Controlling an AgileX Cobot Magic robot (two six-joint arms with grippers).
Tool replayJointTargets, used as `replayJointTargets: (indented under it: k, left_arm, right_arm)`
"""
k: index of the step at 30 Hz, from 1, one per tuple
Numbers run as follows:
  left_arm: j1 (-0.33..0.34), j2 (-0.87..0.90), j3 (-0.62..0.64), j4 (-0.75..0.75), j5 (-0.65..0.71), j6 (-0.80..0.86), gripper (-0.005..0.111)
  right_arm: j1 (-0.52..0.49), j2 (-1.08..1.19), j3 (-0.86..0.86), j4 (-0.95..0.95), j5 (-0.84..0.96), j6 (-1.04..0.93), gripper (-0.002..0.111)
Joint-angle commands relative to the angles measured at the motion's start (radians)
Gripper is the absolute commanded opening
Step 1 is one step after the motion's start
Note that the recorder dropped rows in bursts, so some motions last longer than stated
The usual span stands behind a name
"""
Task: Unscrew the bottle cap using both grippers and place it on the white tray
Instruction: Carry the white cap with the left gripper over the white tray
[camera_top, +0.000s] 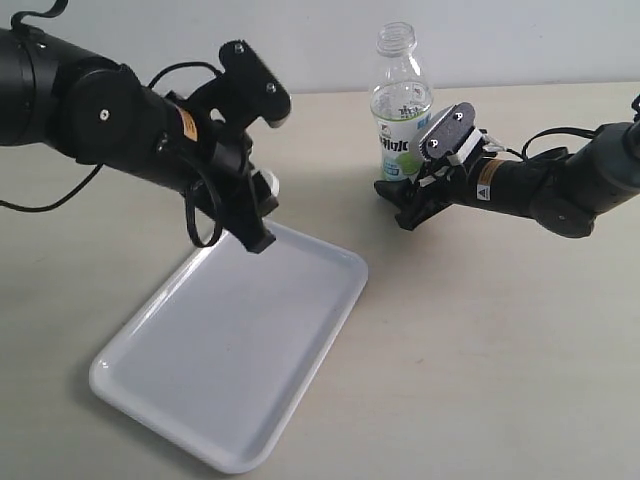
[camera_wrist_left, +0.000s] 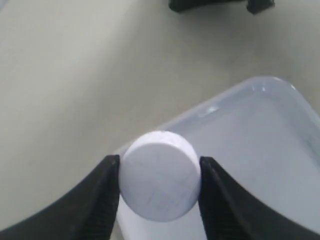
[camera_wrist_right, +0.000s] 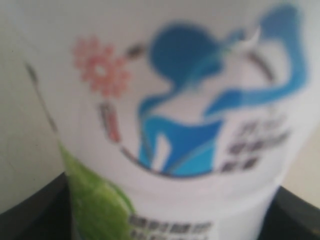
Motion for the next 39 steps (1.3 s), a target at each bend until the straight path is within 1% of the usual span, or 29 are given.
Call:
replayJointTargets:
  k: [1,3,9,14,17,22,25,39]
  left_arm:
    - [-0.003,-0.012,0.009,-0.014,0.148,-0.004,0.0]
    - [-0.003,-0.012,0.009,-0.05,0.185,0.005,0.0]
    - [-0.004,0.025,0.03,-0.08,0.194,0.038,0.0]
    - [-0.004,0.076,0.041,-0.119,0.183,0.108,0.0]
    - [-0.008,0.083,0.041,-0.127,0.176,0.131,0.0]
    - [-0.058,0.092,0.041,-0.126,0.185,0.196,0.0]
    - [-0.073,0.105,0.041,-0.125,0.195,0.216,0.0]
    - [-0.073,0.14,0.041,-0.123,0.21,0.233,0.0]
  right_arm:
    - [0.0,-0.007,-0.004,0.0,0.041,-0.004,0.0]
    - [0.0,-0.007,-0.004,0.0,0.041,-0.004,0.0]
    - [0.0,-0.007,-0.004,0.0,0.041,-0.004,0.0]
    - [0.0,-0.007,-0.004,0.0,0.041,-0.004,0.0]
    - [0.0,-0.007,-0.004,0.0,0.041,-0.004,0.0]
    - [0.0,-0.007,-0.004,0.0,0.041,-0.004,0.0]
    - [0.0,-0.007,-0.004,0.0,0.041,-0.004,0.0]
    - [0.0,-0.007,-0.004,0.0,0.041,-0.004,0.0]
